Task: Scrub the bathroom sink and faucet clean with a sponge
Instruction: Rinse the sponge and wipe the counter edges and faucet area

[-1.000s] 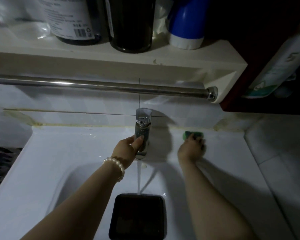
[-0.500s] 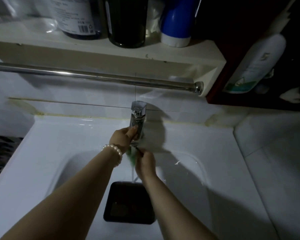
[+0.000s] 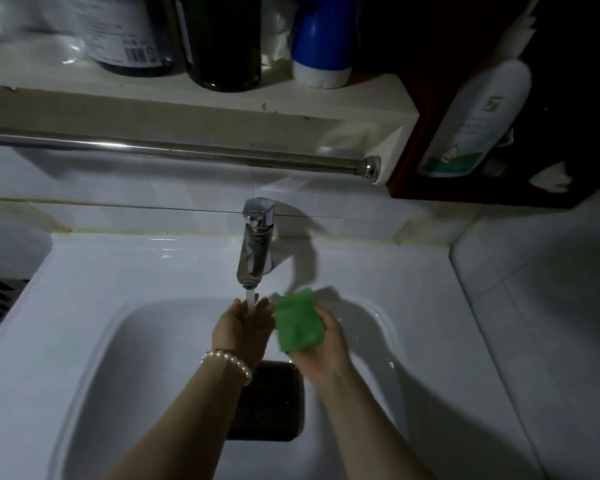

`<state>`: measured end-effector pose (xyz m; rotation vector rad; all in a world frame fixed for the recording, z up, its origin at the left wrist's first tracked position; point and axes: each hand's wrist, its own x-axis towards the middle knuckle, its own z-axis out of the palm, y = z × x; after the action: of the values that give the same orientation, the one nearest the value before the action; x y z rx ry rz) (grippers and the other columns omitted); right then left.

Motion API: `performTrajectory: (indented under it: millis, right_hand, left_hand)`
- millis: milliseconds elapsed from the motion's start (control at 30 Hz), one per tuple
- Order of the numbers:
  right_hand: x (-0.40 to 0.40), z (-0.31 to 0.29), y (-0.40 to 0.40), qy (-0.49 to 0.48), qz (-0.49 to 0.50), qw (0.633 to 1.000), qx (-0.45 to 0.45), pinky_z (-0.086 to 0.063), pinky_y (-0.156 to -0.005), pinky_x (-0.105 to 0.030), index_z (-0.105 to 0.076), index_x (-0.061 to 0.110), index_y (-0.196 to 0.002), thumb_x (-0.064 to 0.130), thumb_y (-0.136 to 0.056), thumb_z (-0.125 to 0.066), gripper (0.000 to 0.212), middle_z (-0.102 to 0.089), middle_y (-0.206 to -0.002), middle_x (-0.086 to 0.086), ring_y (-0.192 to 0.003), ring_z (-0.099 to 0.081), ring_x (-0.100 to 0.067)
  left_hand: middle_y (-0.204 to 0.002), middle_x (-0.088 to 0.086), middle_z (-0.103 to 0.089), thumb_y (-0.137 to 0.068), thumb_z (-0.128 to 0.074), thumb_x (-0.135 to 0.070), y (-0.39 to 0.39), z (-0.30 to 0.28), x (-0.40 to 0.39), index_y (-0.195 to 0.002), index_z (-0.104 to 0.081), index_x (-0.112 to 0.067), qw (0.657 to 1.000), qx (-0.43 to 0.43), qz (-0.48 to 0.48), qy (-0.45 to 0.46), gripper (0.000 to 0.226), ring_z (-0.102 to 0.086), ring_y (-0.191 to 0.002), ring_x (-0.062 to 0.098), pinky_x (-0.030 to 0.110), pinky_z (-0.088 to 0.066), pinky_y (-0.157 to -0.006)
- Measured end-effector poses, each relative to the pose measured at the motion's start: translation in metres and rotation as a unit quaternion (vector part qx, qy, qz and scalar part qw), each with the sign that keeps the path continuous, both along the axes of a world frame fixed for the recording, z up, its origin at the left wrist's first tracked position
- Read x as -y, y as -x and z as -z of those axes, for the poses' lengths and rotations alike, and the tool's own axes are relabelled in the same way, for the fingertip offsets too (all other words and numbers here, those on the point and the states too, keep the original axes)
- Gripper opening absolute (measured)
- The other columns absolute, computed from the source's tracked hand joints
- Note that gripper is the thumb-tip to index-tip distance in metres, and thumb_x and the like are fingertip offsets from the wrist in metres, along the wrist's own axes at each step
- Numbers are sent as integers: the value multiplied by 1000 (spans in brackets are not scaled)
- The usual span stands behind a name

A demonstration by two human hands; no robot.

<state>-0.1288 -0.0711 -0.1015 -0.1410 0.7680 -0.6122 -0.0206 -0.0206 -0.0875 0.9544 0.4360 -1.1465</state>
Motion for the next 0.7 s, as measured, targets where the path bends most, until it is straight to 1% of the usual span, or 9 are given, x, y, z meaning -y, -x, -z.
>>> performTrajectory:
  millis: [67, 100, 133, 200, 267, 333, 433, 533, 700]
  right_hand:
    - [29, -4, 34, 79, 63, 991, -85, -51, -55, -24, -58, 6, -109, 25, -98, -37, 31, -66, -82, -10, -63, -62, -16]
    - [42, -5, 53, 164, 73, 962, -207, -51, -62, -26, -60, 4, -110, 23, -99, -40, 30, -67, -88, -13, -68, -63, -17]
    - [57, -2, 73, 273, 62, 883, -376, -51, -71, -33, -61, -1, -112, 20, -98, -46, 29, -67, -96, -19, -78, -64, -24]
    - [79, 15, 110, 433, -16, 627, -647, -44, -89, -47, -57, -6, -122, 16, -94, -55, 36, -60, -113, -29, -104, -55, -42]
    - [87, 38, 140, 500, -108, 404, -758, -36, -101, -50, -52, 3, -132, 23, -90, -61, 47, -51, -131, -26, -121, -46, -42]
    - [98, 58, 156, 560, -150, 298, -758, -28, -106, -54, -49, 5, -135, 28, -87, -63, 55, -46, -139, -22, -130, -42, -40]
    - [161, 59, 153, 523, -134, 284, -792, -18, -111, -55, -35, 0, -142, 28, -94, -52, 57, -33, -148, -23, -139, -26, -41]
    - [208, 54, 120, 379, -87, 373, -843, -5, -117, -47, -12, 0, -148, 26, -101, -29, 57, -10, -156, -20, -145, -6, -33]
    - [209, 43, 31, 285, 32, 521, -804, 3, -117, -43, -7, -2, -148, 18, -103, -18, 50, -3, -157, -21, -146, -1, -30]
  left_hand:
    - [-92, 14, -63, -99, -34, -24, 12, 0, 10, -93, -55, -5, 999, -15, 37, 2, 30, -58, -87, 25, 41, -37, -97]
    - [-96, 13, -61, -99, -34, -25, 18, 1, 16, -94, -55, -5, 998, -21, 53, 3, 29, -58, -89, 25, 41, -35, -99]
    - [-97, 13, -60, -99, -34, -25, 25, 1, 21, -94, -55, -5, 997, -28, 66, 8, 30, -58, -89, 25, 41, -34, -100]
    - [-97, 12, -60, -99, -35, -27, 41, 3, 33, -93, -56, -5, 995, -44, 87, 10, 30, -58, -89, 25, 40, -33, -100]
    - [-99, 12, -61, -99, -37, -27, 54, 6, 41, -97, -57, -6, 993, -59, 104, 10, 30, -58, -92, 25, 40, -34, -100]
    - [-103, 12, -63, -98, -39, -26, 63, 13, 46, -102, -58, -5, 991, -66, 114, 9, 29, -58, -98, 26, 40, -36, -100]
    - [-102, 11, -65, -98, -39, -25, 66, 21, 51, -103, -60, -6, 991, -60, 119, 11, 29, -60, -95, 25, 39, -38, -96]
    - [-99, 11, -66, -98, -38, -24, 60, 27, 56, -101, -60, -7, 992, -53, 113, 22, 29, -60, -93, 25, 38, -38, -94]
    - [-103, 10, -68, -99, -34, -25, 41, 31, 57, -105, -59, -7, 993, -33, 100, 54, 31, -62, -96, 24, 37, -37, -97]
